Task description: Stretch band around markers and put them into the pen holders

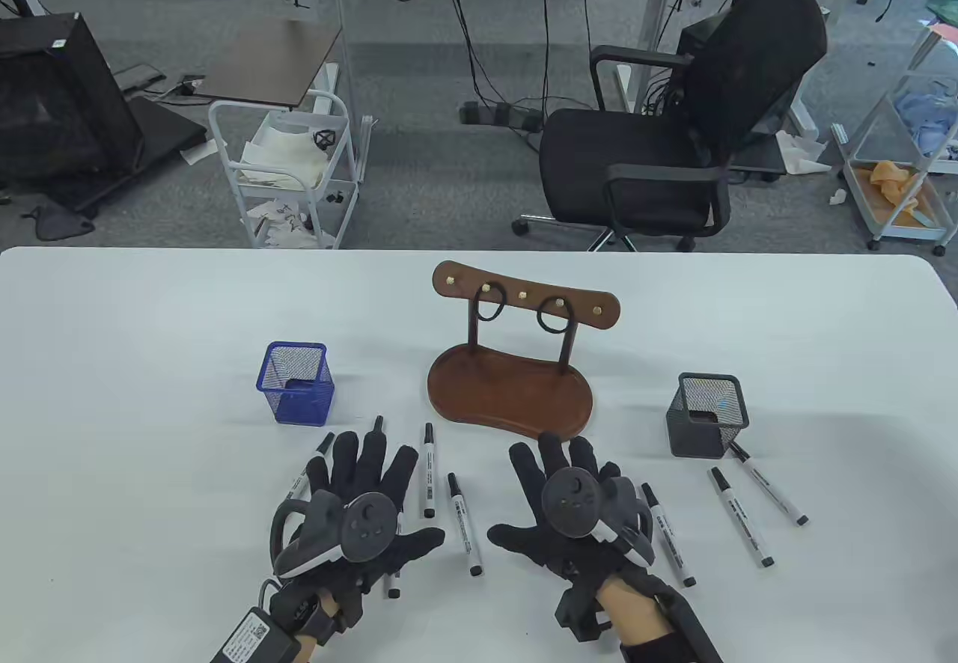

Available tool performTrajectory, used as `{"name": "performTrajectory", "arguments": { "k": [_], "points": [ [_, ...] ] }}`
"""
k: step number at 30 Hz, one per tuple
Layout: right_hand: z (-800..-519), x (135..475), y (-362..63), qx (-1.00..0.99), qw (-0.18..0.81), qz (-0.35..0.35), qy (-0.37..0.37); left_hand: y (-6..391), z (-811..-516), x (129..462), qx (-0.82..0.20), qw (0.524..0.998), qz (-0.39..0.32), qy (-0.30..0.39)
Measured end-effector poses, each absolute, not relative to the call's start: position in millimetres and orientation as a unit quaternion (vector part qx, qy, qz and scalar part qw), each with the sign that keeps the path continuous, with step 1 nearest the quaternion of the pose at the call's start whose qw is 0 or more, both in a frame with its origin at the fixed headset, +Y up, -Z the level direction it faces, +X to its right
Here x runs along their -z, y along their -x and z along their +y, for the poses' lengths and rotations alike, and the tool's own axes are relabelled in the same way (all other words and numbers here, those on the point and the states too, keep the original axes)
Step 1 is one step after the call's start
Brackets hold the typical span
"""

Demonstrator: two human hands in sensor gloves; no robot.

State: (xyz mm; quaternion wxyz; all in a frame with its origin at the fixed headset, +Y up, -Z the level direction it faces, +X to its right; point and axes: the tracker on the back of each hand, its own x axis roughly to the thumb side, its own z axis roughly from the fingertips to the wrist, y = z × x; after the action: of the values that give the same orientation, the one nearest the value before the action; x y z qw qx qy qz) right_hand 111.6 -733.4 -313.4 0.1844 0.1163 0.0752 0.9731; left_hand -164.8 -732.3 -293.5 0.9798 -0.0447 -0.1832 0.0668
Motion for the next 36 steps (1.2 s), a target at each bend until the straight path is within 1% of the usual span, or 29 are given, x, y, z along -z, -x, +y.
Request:
{"name": "performTrajectory", "arguments": {
  "k": [15,21,25,36],
  "points": [
    [-733,314,-112,-0.973,0.187,0.071,-0.114,165,-734,295,-0.074,0.979,-0.182,0.048],
    [-733,314,-113,-0.974,0.185,0.072,-0.113,164,-730,298,-0.084,0.979,-0.181,0.039],
    [-732,314,-113,-0.974,0.187,0.072,-0.11,160,-718,308,-0.091,0.978,-0.183,0.032],
    [-731,316,-120,-0.972,0.201,0.071,-0.1,148,-675,352,-0.201,0.964,-0.169,0.05]
  ]
}}
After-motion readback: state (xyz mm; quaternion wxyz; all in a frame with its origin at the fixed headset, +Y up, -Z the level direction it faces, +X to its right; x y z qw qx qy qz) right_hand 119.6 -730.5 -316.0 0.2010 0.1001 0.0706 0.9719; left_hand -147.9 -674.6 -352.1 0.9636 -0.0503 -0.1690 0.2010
